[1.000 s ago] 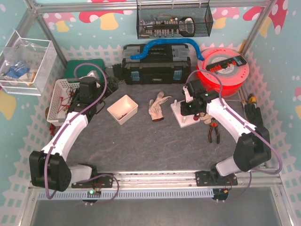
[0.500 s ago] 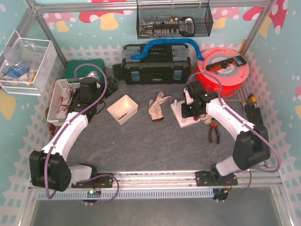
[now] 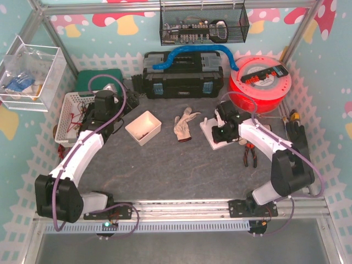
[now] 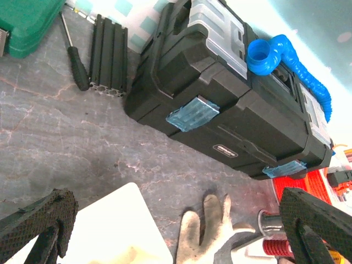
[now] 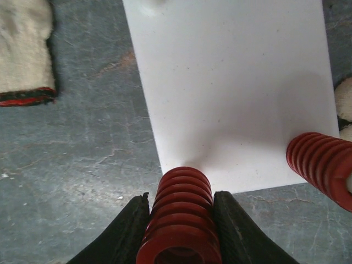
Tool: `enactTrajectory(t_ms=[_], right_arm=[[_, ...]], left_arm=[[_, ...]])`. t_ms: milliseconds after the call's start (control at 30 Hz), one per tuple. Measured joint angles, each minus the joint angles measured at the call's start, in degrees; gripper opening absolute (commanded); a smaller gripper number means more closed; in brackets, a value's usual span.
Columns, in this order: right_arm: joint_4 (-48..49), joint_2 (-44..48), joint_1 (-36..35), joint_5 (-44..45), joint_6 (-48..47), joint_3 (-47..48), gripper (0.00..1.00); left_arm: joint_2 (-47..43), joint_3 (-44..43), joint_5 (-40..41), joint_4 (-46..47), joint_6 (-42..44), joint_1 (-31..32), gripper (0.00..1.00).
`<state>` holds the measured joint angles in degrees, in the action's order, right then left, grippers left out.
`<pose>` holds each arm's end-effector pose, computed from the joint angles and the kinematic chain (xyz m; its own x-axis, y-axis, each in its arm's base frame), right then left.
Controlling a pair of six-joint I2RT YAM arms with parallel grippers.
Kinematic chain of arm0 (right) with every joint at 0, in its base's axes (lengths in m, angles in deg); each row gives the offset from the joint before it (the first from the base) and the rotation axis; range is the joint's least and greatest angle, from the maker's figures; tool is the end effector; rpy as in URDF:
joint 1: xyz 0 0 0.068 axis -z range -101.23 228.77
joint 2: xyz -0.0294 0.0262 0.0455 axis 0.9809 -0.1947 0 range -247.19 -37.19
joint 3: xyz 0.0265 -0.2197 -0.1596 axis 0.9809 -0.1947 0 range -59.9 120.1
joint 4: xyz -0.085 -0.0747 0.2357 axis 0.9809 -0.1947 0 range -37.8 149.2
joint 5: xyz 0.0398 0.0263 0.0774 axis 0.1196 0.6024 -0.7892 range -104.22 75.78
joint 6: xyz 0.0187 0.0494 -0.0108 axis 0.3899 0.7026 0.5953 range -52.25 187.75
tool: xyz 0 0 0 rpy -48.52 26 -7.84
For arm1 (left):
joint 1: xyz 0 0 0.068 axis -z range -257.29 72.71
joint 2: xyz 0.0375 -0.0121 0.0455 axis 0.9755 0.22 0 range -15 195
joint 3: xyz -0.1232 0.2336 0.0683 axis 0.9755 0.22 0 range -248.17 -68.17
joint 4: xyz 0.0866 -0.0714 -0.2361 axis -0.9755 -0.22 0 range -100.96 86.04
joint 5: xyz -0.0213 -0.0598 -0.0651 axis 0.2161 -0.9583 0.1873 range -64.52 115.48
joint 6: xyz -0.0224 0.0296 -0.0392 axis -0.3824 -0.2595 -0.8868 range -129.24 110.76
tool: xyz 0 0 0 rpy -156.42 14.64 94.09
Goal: Install the large spring
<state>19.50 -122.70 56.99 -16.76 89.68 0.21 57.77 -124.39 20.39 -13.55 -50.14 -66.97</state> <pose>0.2709 0.1101 0.2265 -0.9263 0.0315 -0.3756 -0.0455 0.9799 0.1945 0.2867 -0.0555 0.3051 -0.4956 -0.5726 -0.6531 -0.0896 0.7816 -0.6173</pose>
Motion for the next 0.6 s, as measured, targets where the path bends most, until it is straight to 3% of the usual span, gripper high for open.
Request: enactTrajectory(t_ms=[100, 233, 300, 533, 600], right_arm=[[2.5, -1.9, 0.0, 0.2, 0.9, -1.6, 0.16], [5.1, -5.0, 0.0, 0.3, 2.1, -2.9, 0.44], [5.9, -5.5, 0.0, 0.3, 2.7, -2.8, 0.51], [5.2, -4.2, 0.0, 1.3, 4.1, -0.5, 0.65], [4.2, -2.2, 0.0, 1.5, 4.2, 0.9, 0.67]], left_arm=[[0.3, 0.0, 0.3, -0.2, 0.0, 0.0, 0.99], [0.5, 0.0, 1.2, -1.4, -0.7, 0.1, 0.99], [0.6, 0.0, 1.4, -2.2, -1.1, 0.0, 0.99], [4.7, -3.3, -1.3, -9.1, -0.1, -0.8, 0.99], [7.6, -5.9, -2.5, -11.8, 2.7, -0.5, 0.93]])
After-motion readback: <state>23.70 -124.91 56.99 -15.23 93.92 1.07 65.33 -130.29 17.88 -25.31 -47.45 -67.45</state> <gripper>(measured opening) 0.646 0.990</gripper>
